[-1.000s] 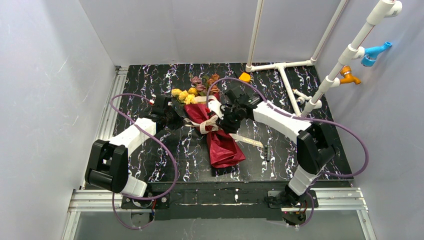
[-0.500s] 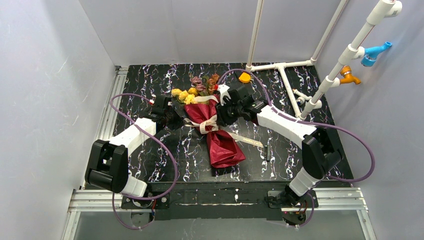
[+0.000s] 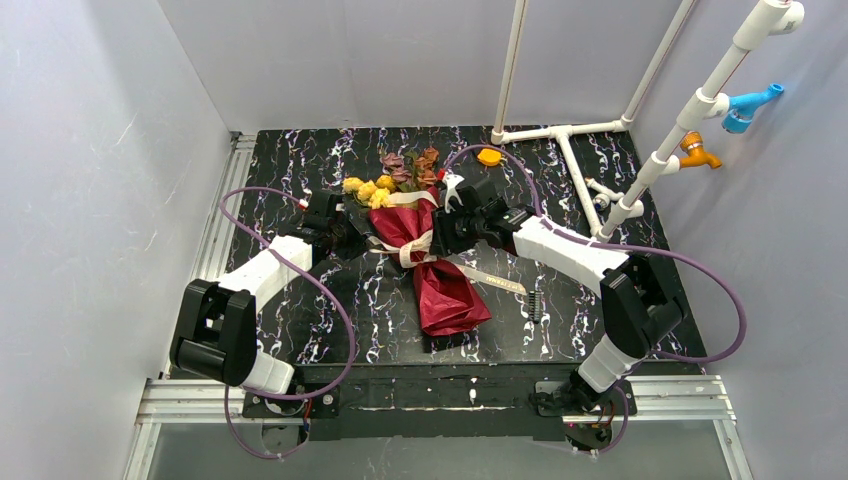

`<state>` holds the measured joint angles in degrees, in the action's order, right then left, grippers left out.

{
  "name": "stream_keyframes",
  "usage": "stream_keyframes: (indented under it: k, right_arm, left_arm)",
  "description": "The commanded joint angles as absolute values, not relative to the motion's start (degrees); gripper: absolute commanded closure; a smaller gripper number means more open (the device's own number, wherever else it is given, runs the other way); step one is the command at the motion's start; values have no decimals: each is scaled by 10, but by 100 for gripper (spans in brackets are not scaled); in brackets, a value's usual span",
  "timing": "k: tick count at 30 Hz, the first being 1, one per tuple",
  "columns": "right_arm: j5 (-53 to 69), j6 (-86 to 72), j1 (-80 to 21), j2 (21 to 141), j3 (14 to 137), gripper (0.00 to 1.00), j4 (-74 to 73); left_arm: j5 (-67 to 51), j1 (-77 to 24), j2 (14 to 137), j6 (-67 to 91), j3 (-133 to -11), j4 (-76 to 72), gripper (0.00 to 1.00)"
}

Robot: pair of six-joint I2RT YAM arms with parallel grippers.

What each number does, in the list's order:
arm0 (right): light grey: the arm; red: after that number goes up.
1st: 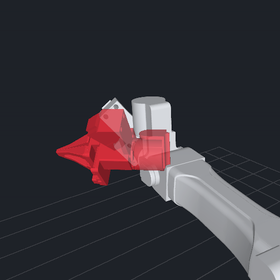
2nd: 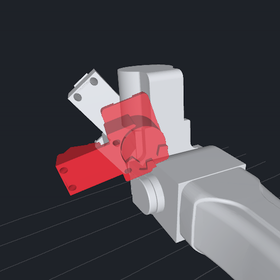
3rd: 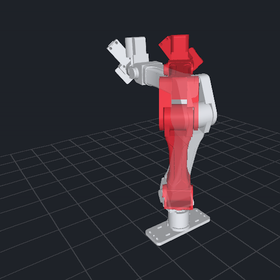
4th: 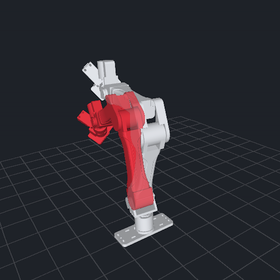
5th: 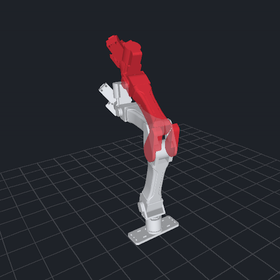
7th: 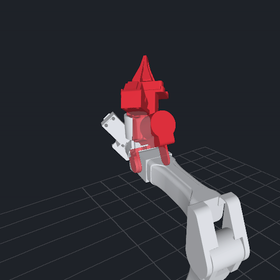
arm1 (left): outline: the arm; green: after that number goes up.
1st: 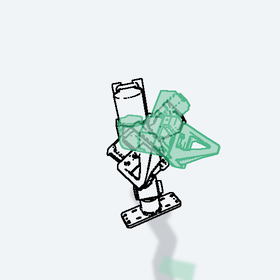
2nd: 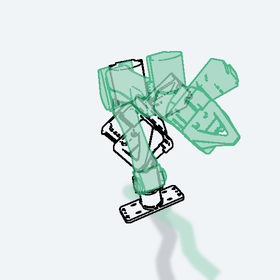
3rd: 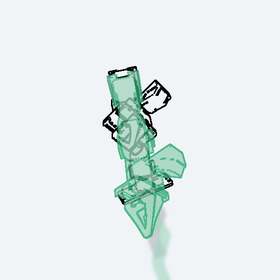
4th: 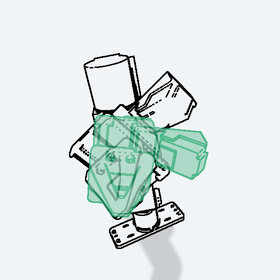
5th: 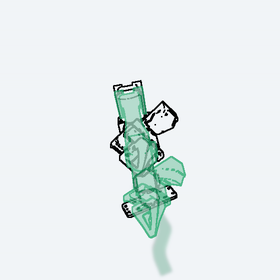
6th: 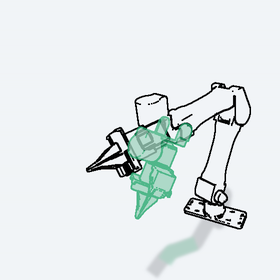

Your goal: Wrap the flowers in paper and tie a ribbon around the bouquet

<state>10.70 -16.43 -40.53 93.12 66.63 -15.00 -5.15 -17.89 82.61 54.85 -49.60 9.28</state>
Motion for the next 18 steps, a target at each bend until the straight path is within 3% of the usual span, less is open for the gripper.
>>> stream_keyframes:
  k: [1, 12, 15, 18]
  right_arm:
    - [106, -182, -408, 938, 663, 54, -111]
    - [112, -186, -417, 969, 675, 63, -113]
    - [113, -184, -421, 975, 679, 72, -117]
    - [108, -178, -422, 975, 684, 90, -130]
  left_arm:
    - [-51, -179, 810, 544, -510, 104, 100]
    - [-53, -179, 810, 548, -508, 99, 100]
    - [-54, -179, 809, 549, -507, 98, 100]
    - [-54, -179, 807, 548, -504, 98, 100]
